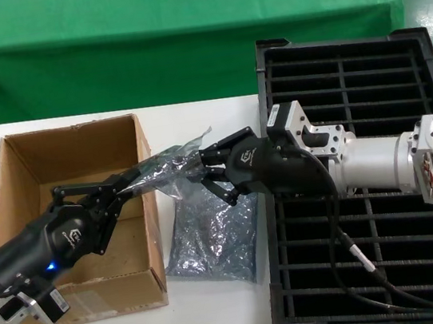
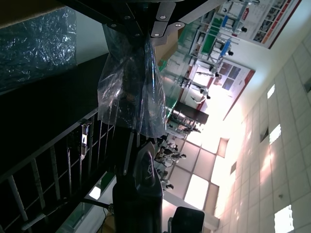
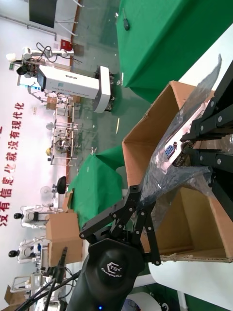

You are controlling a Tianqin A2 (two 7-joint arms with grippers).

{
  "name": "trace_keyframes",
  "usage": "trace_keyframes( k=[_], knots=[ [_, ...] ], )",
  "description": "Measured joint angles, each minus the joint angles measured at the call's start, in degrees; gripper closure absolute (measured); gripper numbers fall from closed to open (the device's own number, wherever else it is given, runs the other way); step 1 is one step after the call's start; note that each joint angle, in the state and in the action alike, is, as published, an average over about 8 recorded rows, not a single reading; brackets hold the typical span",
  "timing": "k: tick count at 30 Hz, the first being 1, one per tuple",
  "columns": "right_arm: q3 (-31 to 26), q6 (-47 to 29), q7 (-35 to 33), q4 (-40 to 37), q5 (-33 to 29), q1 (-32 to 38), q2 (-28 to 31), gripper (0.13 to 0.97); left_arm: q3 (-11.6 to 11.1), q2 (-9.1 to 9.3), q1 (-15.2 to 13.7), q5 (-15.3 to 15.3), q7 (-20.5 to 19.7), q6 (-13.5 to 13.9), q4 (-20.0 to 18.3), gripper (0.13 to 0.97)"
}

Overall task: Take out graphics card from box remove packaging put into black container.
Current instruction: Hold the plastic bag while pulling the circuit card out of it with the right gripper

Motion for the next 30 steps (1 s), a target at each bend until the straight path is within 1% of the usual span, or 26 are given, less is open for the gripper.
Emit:
trace_keyframes(
  k=[3,11,15,23,30],
  knots=[
    [0.04,-0.10,-0.22,-0.27,0.02,0.13,0.01,0.920,0.00,-0.09,0.01,0.19,-0.02,0.05,-0.15,0.958],
    [0.23,-0.44,-0.98,-1.21,0.16,0.55,-0.07,0.836,0.01,-0.68,0.17,0.73,-0.21,0.09,-0.87,0.958],
    [0.43,-0.78,-1.68,-2.00,0.36,0.87,-0.19,0.836,0.01,-1.03,0.25,1.04,-0.32,0.11,-1.34,0.958],
    [0.85,-1.64,-3.29,-4.01,0.78,1.75,-0.55,0.686,-0.06,-1.68,0.66,1.51,-0.13,0.20,-2.96,0.958],
    [1.23,-2.33,-4.63,-5.73,1.11,2.47,-0.96,0.677,-0.24,-1.70,1.07,1.52,0.74,0.71,-4.89,0.958]
  ],
)
